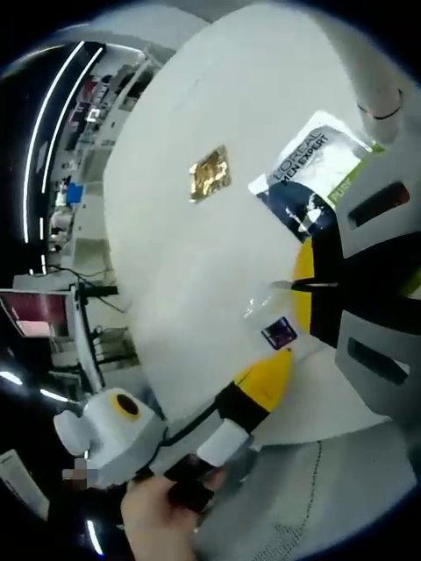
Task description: Arrange the skincare products in the storage area until every visible bottle or jar stands upright without overlapping.
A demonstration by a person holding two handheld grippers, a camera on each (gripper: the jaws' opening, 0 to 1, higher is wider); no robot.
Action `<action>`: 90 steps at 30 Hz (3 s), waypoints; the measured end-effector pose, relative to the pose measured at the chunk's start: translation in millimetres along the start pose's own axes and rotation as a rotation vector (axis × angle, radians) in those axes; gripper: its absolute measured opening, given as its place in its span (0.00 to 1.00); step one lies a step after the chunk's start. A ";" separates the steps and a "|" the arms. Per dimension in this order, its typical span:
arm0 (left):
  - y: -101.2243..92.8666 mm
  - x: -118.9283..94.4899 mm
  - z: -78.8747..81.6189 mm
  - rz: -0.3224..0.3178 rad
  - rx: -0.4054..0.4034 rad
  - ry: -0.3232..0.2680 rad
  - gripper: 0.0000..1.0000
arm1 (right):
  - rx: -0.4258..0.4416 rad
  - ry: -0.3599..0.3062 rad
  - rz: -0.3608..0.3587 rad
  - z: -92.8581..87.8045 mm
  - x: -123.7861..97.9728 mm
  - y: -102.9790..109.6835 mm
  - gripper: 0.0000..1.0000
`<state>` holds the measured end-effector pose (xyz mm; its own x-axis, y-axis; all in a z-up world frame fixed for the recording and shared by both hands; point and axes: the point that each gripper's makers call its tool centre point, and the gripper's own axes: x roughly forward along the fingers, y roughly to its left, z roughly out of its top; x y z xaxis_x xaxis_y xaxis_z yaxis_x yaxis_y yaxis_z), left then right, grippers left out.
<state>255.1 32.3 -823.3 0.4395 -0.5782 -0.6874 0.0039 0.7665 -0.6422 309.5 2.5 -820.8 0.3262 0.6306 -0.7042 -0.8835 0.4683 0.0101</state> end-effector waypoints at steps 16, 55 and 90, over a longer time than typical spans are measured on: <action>5.6 1.9 6.6 0.052 0.151 0.031 0.03 | -0.049 0.016 -0.018 -9.1 8.2 0.4 0.01; -6.2 28.2 32.1 0.174 0.915 0.039 0.12 | -0.108 0.013 0.017 -5.9 10.8 -0.8 0.01; -1.2 27.0 32.0 0.239 0.798 0.032 0.15 | -0.078 -0.163 -0.004 6.4 -74.2 -0.7 0.08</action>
<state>295.7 24.6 -830.3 0.4835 -0.3733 -0.7918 0.5548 0.8303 -0.0527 288.0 -40.7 -764.0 0.3744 0.7238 -0.5797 -0.9035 0.4254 -0.0523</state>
